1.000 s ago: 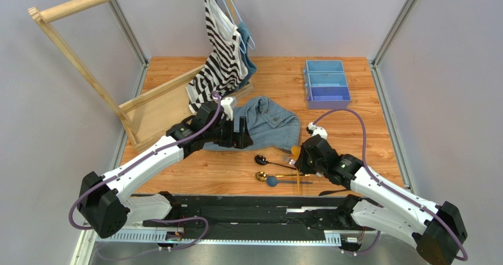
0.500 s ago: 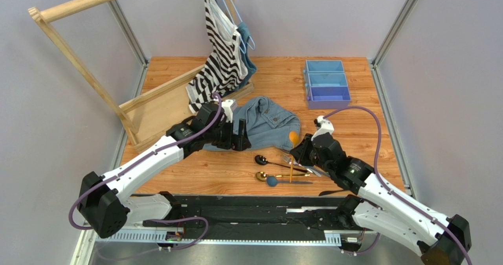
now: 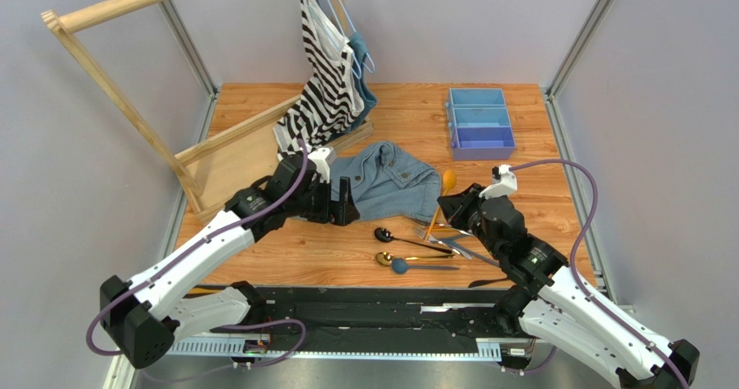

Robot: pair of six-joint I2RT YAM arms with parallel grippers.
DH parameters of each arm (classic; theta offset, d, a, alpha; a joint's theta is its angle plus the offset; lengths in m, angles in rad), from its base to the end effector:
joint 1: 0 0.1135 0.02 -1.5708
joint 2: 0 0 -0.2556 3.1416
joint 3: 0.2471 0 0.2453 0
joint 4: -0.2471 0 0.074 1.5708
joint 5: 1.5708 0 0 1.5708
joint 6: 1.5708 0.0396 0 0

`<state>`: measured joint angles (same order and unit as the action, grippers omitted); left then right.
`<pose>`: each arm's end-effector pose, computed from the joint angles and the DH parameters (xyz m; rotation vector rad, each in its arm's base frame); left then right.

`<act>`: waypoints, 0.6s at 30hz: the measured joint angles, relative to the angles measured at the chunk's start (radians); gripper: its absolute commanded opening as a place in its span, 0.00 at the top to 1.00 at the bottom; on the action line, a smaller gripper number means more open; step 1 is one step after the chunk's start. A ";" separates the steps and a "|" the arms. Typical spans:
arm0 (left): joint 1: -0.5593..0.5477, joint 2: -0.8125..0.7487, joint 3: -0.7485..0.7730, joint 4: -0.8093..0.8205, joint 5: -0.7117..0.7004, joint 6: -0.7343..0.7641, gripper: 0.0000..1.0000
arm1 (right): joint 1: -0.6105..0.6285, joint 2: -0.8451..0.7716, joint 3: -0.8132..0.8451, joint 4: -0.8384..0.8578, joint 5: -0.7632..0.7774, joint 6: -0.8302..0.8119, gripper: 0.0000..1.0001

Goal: Sort the eating utensils into containers
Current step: Pick up the spoon from the center of the board.

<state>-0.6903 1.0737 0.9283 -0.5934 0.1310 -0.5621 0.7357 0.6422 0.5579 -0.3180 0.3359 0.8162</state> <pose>0.1709 -0.1478 0.2868 0.2262 2.4235 -0.7593 0.1273 0.0976 0.2627 0.3047 1.9906 0.6847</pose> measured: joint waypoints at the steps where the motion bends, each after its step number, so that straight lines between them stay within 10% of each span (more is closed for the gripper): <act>1: 0.000 -0.023 0.000 -0.010 -0.002 -0.003 0.04 | -0.001 -0.007 0.000 0.002 0.004 0.006 1.00; 18: 0.000 -0.286 -0.014 -0.177 -0.023 -0.015 0.03 | -0.005 -0.048 -0.001 0.017 0.037 0.146 1.00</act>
<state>-0.6903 0.7876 0.9146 -0.7700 0.1085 -0.5774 0.7303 0.5941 0.5571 -0.3012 0.3733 0.9619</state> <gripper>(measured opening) 0.971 0.087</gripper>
